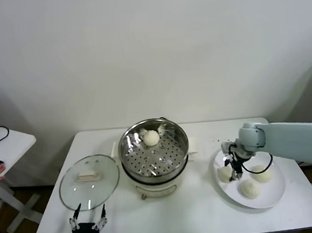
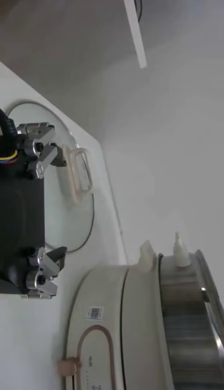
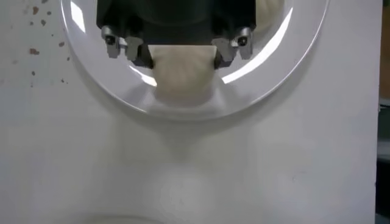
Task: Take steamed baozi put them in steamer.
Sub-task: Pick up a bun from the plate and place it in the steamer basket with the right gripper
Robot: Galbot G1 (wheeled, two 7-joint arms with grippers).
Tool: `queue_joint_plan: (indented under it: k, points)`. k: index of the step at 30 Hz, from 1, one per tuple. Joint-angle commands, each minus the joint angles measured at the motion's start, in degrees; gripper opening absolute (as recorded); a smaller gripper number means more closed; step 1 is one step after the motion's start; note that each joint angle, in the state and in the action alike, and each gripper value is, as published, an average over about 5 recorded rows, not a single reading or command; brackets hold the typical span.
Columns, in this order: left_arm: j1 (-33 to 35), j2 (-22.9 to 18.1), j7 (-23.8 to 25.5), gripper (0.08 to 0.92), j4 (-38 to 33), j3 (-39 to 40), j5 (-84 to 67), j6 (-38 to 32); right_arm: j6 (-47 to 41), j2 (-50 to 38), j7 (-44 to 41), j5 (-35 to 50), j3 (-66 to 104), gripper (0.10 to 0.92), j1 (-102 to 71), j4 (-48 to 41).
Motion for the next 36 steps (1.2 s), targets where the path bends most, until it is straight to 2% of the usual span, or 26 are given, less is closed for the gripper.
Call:
queue_joint_plan:
  k: [1, 11, 20, 29, 36]
  points:
    - [0.06, 0.01, -0.02, 0.823, -0.1, -0.05, 0.03, 0.02, 0.04, -0.18, -0.9, -0.46, -1.25, 0.617, 2.78, 1.06]
    - [-0.03, 0.04, -0.01, 0.823, -0.72, 0.15, 0.08, 0.1, 2.62, 0.88, -7.9, 5.42, -13.15, 0.608, 27.92, 7.9]
    - [0.02, 0.27, 0.1, 0.823, -1.56, 0.54, 0.05, 0.41, 3.68, 5.89, -13.62, 16.22, -15.53, 0.605, 44.37, 10.1]
    - [-0.14, 0.35, 0.17, 0.823, -1.36, 0.99, 0.0, 0.39, 0.31, 14.38, -13.3, 24.41, -6.76, 0.609, 44.39, 9.53]
    - [-0.31, 0.35, 0.17, 0.823, -1.34, 0.79, -0.12, 0.33, -3.42, 22.84, -9.86, 26.04, 0.72, 0.61, 36.73, 8.05]
